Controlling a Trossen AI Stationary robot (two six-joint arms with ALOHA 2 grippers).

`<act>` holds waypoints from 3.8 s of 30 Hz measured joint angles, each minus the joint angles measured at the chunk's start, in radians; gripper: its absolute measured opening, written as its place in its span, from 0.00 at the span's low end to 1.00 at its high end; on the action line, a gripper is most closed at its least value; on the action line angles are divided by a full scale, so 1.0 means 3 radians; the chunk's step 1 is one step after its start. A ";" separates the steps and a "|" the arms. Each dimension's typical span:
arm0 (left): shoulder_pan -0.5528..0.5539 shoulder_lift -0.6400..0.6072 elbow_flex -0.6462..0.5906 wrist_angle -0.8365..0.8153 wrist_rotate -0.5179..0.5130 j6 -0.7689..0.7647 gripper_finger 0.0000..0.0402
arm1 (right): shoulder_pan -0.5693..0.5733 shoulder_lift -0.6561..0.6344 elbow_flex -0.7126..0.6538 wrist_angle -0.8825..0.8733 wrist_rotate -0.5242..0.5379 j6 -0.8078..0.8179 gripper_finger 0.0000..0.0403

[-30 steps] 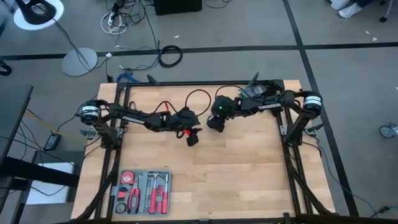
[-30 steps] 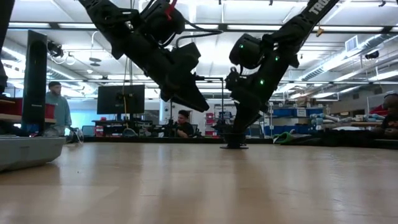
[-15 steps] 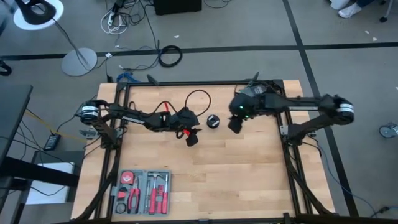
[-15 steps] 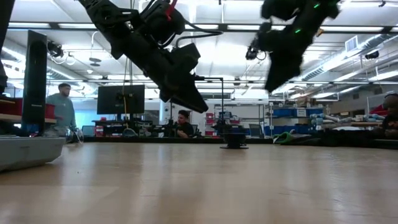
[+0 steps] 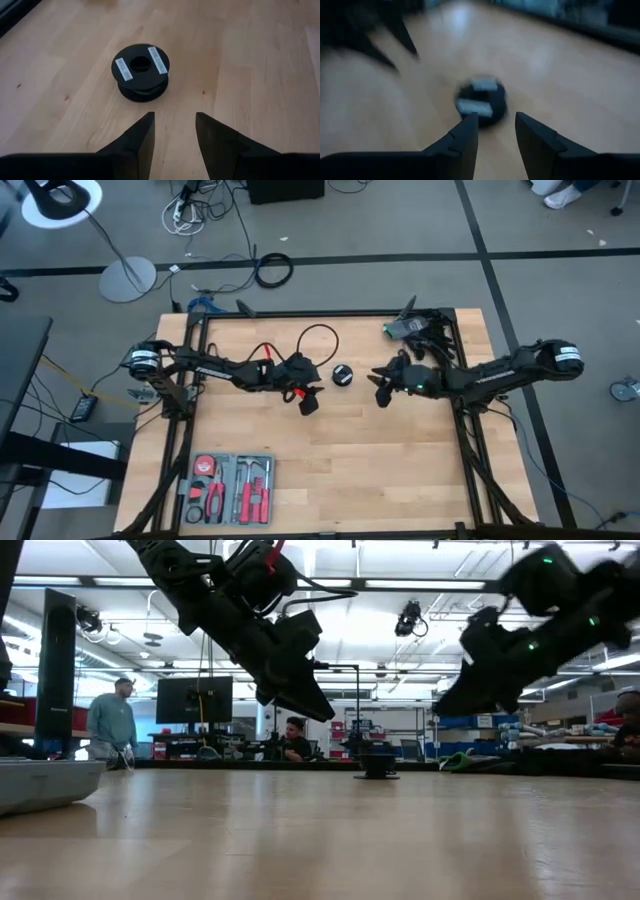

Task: Coil cords
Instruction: Uncoil the black wire from the spool

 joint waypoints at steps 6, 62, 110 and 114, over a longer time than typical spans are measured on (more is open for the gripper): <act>0.0000 0.0000 -0.0001 0.0018 0.0000 0.0010 0.37 | -0.0186 0.0251 -0.0443 0.1730 0.0060 -0.0054 0.31; -0.0001 -0.0003 -0.0004 0.0109 -0.0004 0.0102 0.37 | -0.0287 0.1361 0.0832 0.0281 -0.0405 -0.0920 0.87; 0.0097 0.0593 0.0023 0.0893 -0.0227 0.0277 0.37 | -0.0854 0.1842 0.1436 -0.0495 -0.1052 -0.0458 0.87; 0.0101 0.0593 0.0020 0.0761 -0.0359 0.0282 0.37 | -0.0854 0.1806 0.1436 -0.0519 -0.1050 -0.0476 0.87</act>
